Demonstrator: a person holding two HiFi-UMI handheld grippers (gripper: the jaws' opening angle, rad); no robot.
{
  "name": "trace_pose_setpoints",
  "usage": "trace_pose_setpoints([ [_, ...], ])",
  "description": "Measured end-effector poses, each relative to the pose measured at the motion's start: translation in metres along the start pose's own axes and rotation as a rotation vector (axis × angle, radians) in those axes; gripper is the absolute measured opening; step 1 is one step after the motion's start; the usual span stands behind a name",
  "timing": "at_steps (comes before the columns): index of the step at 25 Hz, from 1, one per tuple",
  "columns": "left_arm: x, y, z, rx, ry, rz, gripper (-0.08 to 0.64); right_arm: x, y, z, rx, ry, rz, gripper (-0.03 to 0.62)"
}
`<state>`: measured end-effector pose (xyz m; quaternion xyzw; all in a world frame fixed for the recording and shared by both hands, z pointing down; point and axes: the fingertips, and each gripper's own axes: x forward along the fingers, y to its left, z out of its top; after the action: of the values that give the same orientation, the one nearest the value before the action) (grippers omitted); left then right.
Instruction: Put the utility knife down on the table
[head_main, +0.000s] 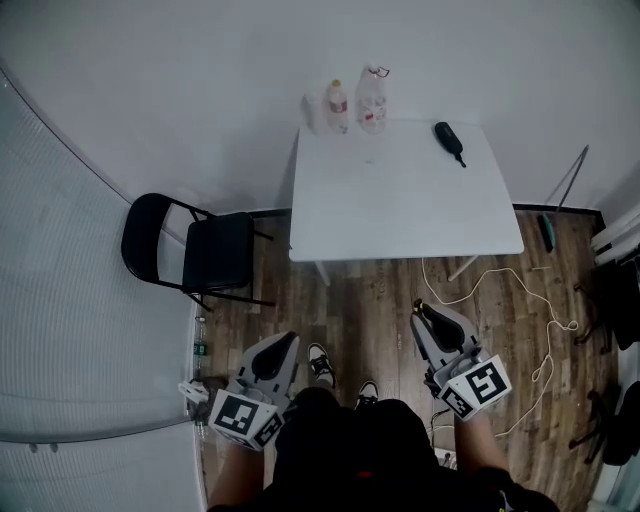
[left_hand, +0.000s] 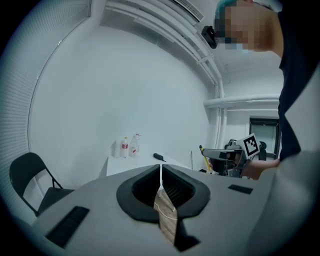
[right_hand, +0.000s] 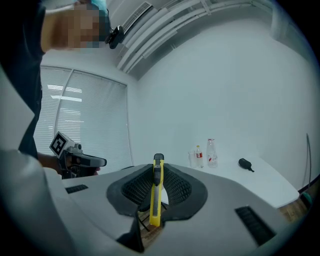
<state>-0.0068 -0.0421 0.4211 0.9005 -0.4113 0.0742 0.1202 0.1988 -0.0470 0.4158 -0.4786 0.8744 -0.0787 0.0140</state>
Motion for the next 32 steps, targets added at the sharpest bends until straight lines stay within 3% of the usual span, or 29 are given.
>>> trace_pose_setpoints([
  [7, 0.057, 0.045, 0.024, 0.016, -0.027, -0.051, 0.031, 0.044, -0.034, 0.005, -0.003, 0.014, -0.063, 0.075],
  [16, 0.108, 0.160, 0.057, 0.037, -0.045, -0.072, 0.031, 0.168, -0.049, 0.021, -0.041, 0.029, -0.099, 0.074],
  [24, 0.123, 0.241, 0.062, -0.001, -0.039, -0.081, 0.031, 0.257, -0.046, 0.017, -0.062, 0.080, -0.106, 0.074],
  [32, 0.140, 0.258, 0.053, -0.037, -0.019, -0.064, 0.031, 0.315, -0.070, -0.020, -0.072, 0.181, -0.072, 0.075],
])
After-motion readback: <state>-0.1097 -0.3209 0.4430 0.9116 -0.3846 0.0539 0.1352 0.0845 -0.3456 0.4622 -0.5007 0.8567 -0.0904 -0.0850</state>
